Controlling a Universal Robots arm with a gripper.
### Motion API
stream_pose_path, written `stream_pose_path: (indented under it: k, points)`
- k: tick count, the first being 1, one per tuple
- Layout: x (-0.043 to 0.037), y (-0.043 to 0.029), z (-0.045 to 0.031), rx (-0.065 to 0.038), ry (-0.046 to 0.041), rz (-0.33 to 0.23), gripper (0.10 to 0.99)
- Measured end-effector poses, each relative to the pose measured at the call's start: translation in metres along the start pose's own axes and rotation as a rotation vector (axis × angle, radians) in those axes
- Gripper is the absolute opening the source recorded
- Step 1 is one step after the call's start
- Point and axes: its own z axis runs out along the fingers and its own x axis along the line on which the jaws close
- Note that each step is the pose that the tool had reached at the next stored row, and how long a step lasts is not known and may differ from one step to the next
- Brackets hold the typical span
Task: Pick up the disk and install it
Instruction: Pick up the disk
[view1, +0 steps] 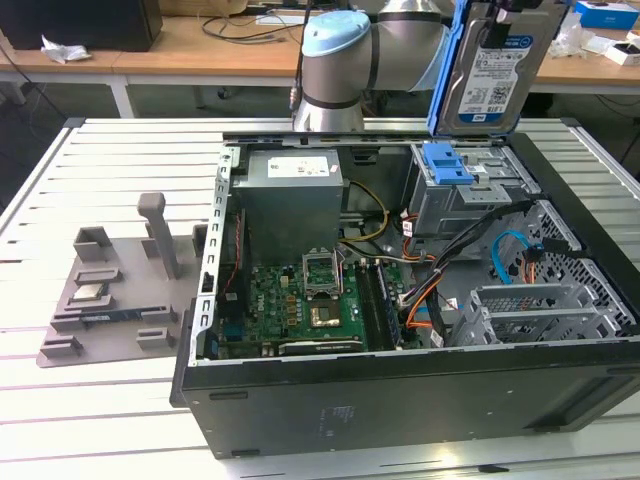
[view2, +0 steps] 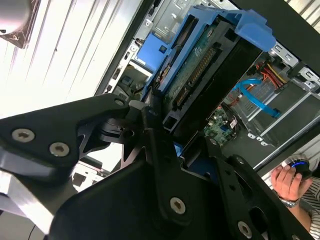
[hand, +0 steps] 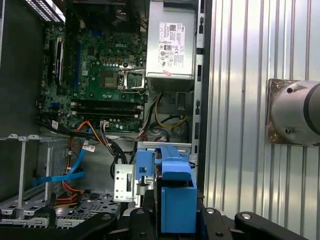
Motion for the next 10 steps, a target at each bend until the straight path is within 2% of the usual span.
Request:
stream_pose_path:
  k: [2,4,10]
  points:
    - [0.0057,0.0003,0.0000,0.000,0.0000,0.000,0.369]
    - [0.0168,0.0009,0.0001,0.000,-0.0001,0.000,0.369]
    - [0.0303,0.0016,0.0002,0.000,0.0000,0.000,0.369]
